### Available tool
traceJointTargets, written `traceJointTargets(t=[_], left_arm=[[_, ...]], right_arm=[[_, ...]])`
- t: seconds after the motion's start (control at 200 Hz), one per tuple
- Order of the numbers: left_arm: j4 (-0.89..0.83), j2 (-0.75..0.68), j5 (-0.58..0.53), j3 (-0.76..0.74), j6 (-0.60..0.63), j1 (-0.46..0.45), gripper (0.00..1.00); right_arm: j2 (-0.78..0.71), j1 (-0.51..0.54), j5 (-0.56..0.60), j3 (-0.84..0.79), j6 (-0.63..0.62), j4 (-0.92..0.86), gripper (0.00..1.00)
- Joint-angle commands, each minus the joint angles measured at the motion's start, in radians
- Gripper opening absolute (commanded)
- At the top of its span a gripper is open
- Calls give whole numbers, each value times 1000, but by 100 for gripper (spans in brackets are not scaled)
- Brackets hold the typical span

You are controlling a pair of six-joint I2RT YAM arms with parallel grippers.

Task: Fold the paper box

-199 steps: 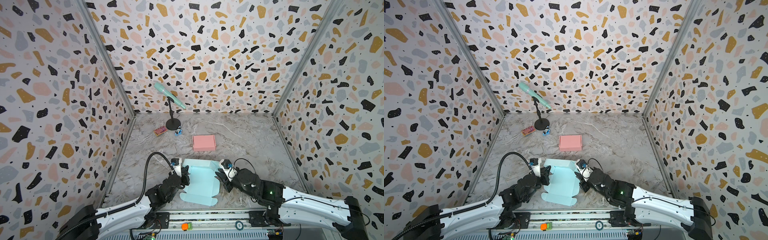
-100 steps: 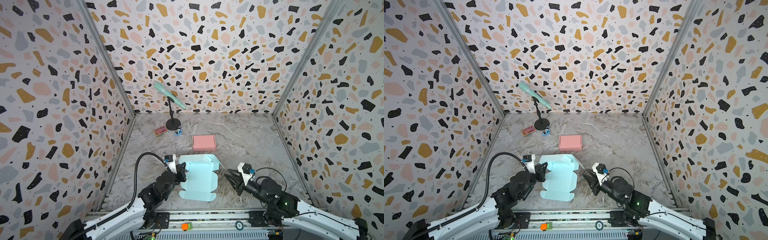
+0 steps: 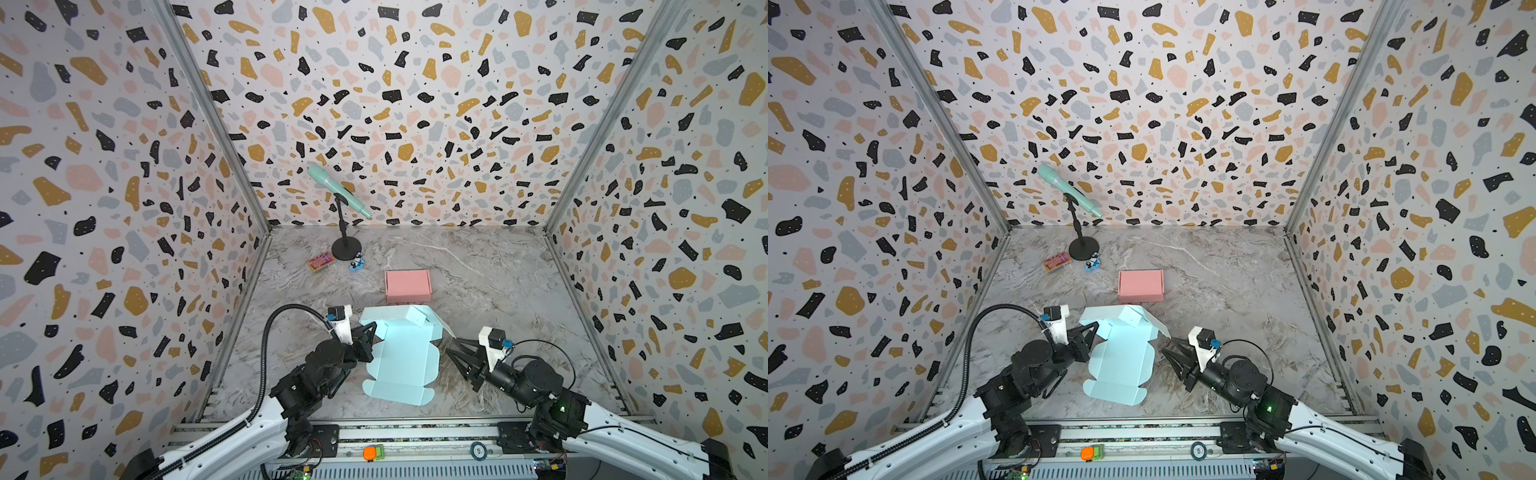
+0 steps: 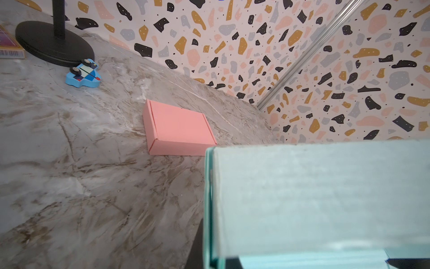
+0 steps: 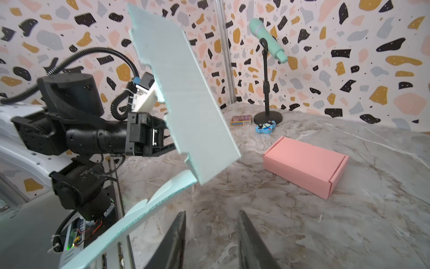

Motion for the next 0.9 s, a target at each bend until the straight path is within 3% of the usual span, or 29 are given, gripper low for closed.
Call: traceJointTargets(t=[0.0, 0.456, 0.896], left_arm=[[53, -6, 44, 33, 9, 7, 7], [111, 42, 158, 34, 32, 6, 9], [119, 41, 178, 33, 35, 4, 10]], right_arm=[[10, -21, -39, -4, 25, 123, 37], [106, -47, -106, 12, 82, 250, 36], [205, -47, -92, 47, 84, 264, 34]])
